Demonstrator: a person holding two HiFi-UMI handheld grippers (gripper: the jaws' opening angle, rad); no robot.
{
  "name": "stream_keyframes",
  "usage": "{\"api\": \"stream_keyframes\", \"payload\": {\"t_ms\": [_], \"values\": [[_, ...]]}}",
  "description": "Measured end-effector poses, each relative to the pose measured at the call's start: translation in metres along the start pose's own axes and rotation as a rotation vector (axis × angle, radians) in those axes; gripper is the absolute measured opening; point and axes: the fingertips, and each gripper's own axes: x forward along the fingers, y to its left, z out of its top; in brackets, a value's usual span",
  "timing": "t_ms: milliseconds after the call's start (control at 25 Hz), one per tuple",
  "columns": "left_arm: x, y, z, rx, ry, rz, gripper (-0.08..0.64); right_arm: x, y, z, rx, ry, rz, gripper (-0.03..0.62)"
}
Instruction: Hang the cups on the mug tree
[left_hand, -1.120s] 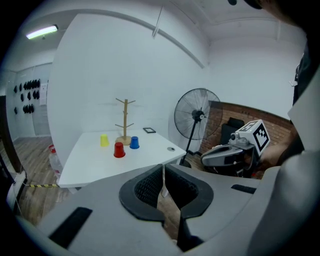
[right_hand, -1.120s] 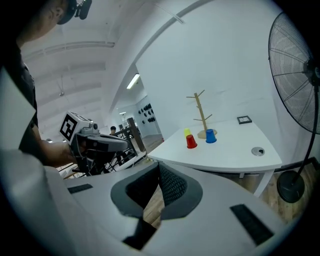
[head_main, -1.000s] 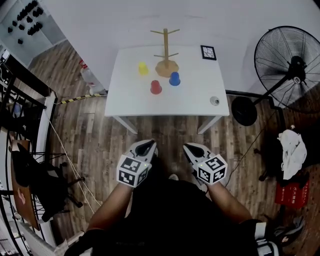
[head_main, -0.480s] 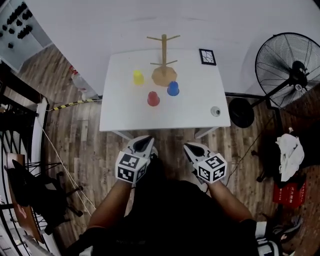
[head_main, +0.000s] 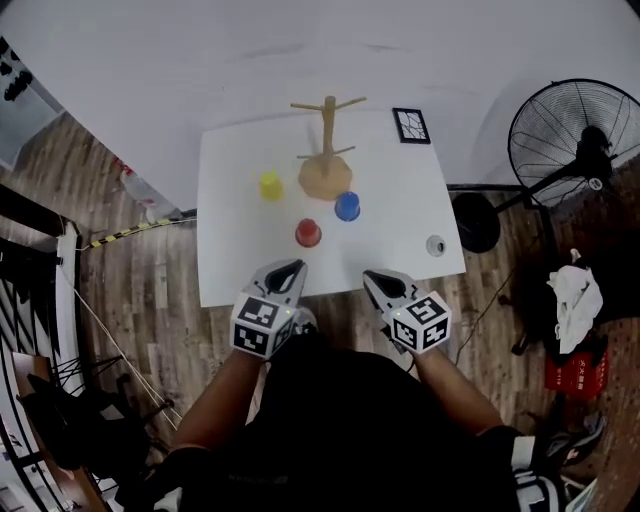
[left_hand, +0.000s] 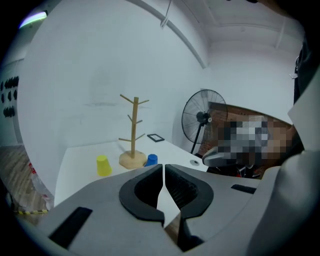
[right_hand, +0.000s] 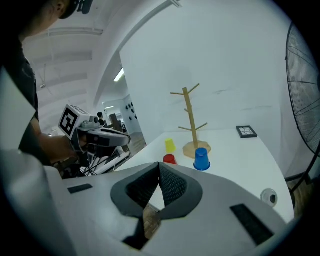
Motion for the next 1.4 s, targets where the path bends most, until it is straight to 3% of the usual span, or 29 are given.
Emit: {"api": "stream_keyframes", "payload": {"t_ms": [400,680,1400], "values": [[0.033,0.078,0.014,0.052,0.016,-0.041,0.027,0.072,-0.032,0.036,-0.040,0.012,-0.092,0.006],[0.048,0.091,0.017,0.044,0.026,-0.042,0.028,0.090,-0.058,0.043,-0.086,0.052,-0.117,0.006],[0.069,0.086,0.026,-0.061,0.034,0.149,0.028,0.127,-0.113,0.044,-0.238,0.167,0.038,0.006]]}}
